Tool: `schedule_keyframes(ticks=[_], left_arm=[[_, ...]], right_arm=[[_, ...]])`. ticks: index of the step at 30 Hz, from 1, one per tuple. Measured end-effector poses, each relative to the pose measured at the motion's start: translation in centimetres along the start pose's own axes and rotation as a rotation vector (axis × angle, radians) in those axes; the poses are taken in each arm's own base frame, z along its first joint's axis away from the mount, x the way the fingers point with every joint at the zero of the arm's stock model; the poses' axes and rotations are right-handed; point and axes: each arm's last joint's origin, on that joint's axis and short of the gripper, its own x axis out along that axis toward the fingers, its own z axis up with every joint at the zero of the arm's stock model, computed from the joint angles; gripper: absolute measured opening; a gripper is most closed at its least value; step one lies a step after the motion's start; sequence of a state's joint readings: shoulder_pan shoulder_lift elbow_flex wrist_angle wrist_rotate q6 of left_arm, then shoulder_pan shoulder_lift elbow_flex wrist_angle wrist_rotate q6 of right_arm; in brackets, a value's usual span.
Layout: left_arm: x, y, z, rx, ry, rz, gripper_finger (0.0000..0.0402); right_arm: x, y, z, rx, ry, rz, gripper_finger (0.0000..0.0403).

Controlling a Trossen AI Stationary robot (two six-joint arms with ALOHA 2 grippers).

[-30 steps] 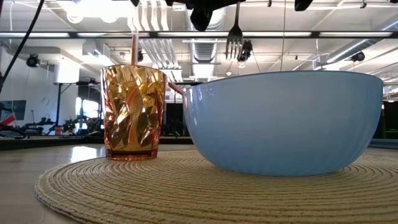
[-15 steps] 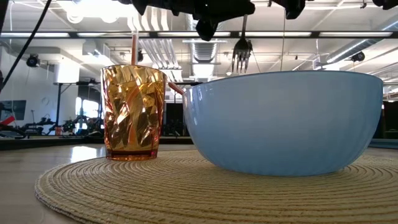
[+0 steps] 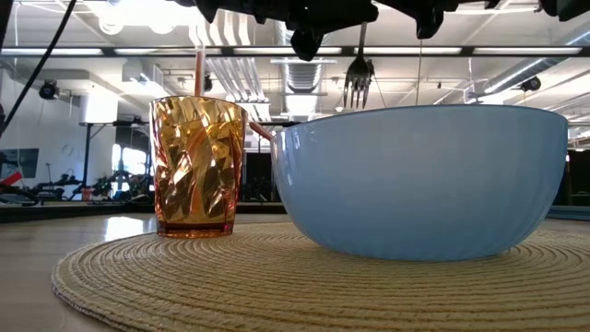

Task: Pick & Place Utensil
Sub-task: Put the silver fork to the right of the orange spoon in the blue bowl on the brown mat

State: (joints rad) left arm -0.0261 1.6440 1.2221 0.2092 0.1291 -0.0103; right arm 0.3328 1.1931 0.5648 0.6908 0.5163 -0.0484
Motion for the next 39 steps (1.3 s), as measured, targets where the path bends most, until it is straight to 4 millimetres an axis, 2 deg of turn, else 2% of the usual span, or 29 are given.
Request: schedule_keyframes(ticks=[7, 21, 29, 33, 39], left_arm=[[0.0, 0.0, 0.0, 0.014, 0.001, 0.000, 0.0002], [0.0, 0.0, 0.0, 0.041, 0.000, 0.000, 0.0047], [-0.2, 0.0, 0.0, 0.068, 0.015, 0.000, 0.0117], [-0.8, -0.1, 0.6, 0.070, -0.001, 0.001, 0.0155], [-2.0, -0.2, 1.8, 0.093, -0.036, 0.004, 0.0178]], right_arm=[[0.0, 0.0, 0.1, 0.018, -0.001, -0.005, 0.0015], [0.0, -0.1, 0.0, 0.023, 0.003, -0.010, 0.0009], [-0.2, -0.2, 0.0, 0.010, 0.024, -0.010, 0.0009], [-0.7, -0.5, 0.3, 0.017, 0.037, -0.030, 0.0009], [-2.0, -1.3, 1.6, 0.021, 0.037, -0.035, 0.0009]])
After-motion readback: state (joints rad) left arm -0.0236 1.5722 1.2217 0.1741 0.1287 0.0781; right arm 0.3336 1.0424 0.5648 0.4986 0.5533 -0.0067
